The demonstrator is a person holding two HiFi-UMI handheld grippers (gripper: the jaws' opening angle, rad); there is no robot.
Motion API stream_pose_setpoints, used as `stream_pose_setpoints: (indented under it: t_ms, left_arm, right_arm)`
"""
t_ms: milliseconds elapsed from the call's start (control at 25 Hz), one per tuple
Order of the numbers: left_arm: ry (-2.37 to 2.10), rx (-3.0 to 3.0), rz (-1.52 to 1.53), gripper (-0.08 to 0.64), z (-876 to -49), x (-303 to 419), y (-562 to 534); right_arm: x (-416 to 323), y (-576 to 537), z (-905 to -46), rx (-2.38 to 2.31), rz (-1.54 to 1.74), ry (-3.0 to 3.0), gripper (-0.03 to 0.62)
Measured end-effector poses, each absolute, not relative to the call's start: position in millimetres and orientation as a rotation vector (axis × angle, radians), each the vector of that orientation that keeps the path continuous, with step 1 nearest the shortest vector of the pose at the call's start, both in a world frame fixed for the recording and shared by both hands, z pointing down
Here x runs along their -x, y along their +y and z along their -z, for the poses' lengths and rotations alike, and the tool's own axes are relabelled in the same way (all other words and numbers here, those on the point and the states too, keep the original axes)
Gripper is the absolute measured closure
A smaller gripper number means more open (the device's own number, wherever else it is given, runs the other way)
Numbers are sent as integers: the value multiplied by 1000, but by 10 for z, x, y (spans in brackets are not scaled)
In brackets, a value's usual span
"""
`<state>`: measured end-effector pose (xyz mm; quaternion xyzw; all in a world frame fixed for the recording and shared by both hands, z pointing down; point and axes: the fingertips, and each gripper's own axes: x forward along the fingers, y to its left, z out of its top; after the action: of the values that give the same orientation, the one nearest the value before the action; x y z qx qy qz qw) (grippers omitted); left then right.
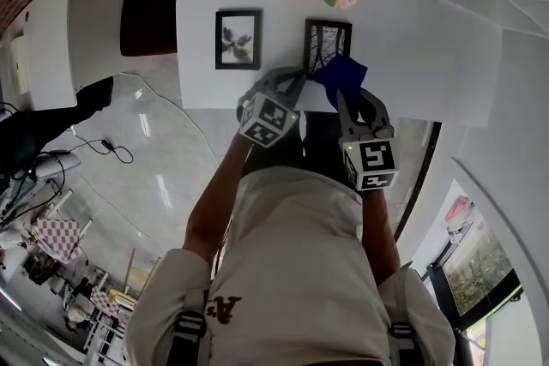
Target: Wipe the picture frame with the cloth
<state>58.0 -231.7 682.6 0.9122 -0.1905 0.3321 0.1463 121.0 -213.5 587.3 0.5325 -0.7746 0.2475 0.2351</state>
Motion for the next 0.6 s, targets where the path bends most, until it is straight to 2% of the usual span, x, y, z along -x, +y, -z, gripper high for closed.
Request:
stream_pose_setpoints:
  t_ms: [600]
  left_arm:
    - [-549, -2598, -994, 558, -7015, -616, -2277]
  right_arm:
    - [-1000, -2232, -6013, -1391, -703, -2150, 565]
